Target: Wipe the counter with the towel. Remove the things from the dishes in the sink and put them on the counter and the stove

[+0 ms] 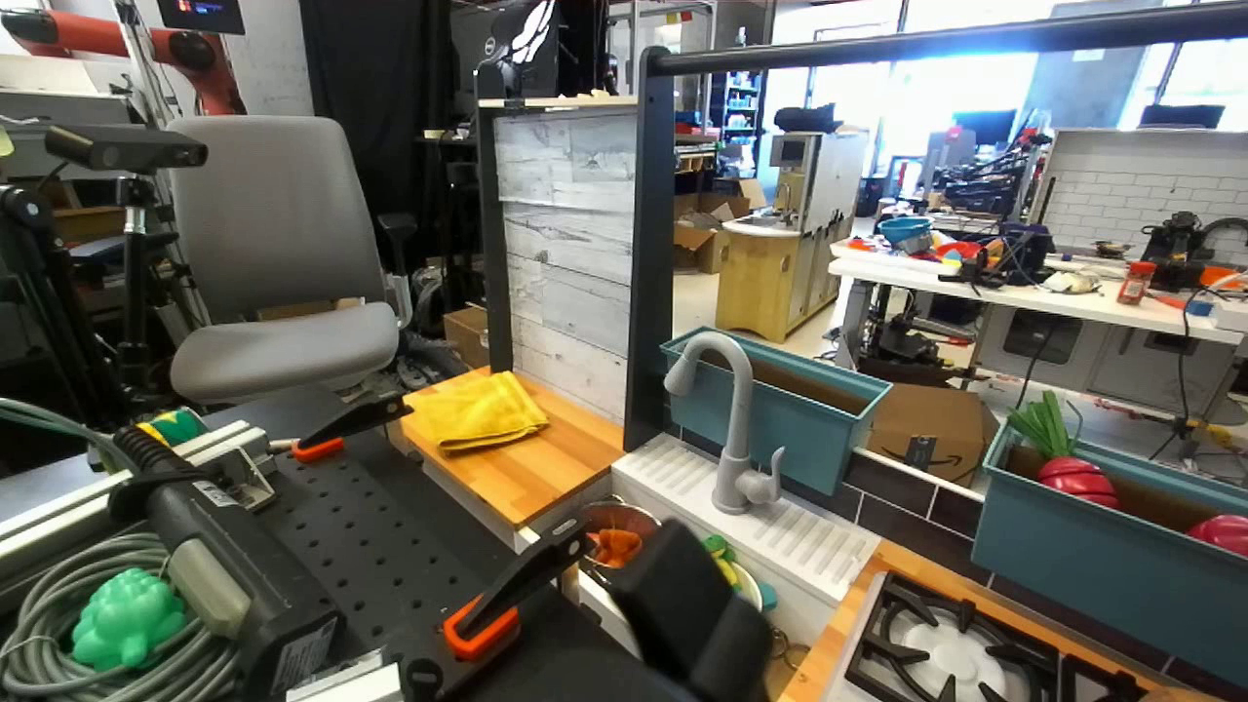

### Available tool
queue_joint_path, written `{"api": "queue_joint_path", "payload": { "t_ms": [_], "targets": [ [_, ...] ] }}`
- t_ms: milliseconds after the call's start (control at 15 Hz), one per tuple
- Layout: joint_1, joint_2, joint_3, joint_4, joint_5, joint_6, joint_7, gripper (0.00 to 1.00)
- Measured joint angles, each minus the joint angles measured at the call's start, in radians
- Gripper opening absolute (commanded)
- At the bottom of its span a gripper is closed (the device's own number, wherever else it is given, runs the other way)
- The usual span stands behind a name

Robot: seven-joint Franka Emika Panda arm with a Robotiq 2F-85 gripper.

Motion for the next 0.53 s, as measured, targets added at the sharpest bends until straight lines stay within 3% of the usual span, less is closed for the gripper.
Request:
{"api": "queue_joint_path", "payload": {
  "t_ms": [267,533],
  "targets": [
    [0.0,0.0,0.0,-0.001,0.0,0.023,0.0,1.0],
    [0.001,0.062,0.002,0.024,-0.012,0.258,0.027,1.0]
  ]
}}
